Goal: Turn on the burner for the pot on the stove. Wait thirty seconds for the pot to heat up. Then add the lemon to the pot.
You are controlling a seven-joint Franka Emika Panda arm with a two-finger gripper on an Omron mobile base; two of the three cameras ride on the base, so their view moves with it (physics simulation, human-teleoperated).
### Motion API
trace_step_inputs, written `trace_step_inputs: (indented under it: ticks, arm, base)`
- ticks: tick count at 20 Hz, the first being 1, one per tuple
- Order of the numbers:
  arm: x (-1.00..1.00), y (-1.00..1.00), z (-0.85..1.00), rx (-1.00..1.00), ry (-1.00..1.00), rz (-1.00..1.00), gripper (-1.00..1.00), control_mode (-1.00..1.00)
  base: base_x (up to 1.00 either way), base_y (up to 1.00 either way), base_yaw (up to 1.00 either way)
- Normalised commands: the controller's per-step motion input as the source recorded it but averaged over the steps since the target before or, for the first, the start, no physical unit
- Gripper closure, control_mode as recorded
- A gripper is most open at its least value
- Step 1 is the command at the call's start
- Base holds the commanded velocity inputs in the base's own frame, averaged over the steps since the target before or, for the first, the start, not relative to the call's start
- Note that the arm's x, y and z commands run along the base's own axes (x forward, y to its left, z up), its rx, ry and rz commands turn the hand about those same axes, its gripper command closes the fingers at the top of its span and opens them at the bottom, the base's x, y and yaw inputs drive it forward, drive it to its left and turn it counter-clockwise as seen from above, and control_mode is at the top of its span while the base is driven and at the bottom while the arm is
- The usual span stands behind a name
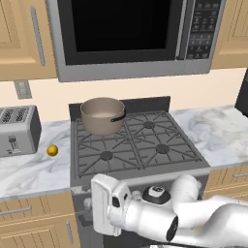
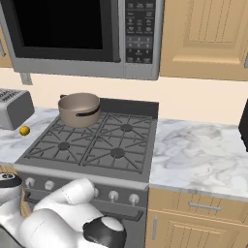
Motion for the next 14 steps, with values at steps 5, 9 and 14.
trace_step_inputs:
  ticks: [5,9,14]
  arm:
    - [0.58,-0.42,1.00,0.21,0.35,-0.16,-1.00,-1.00]
    - [0.62,-0.39,1.00,0.19,0.55,-0.26,-1.00,-1.00]
    - [0.63,-0.20,0.94,0.17,0.79,-0.27,-1.00,-1.00]
  base:
    - [0.00,0.00,0.00]
    - [0.00,0.00,0.00]
    - [0.00,0.00,0.00]
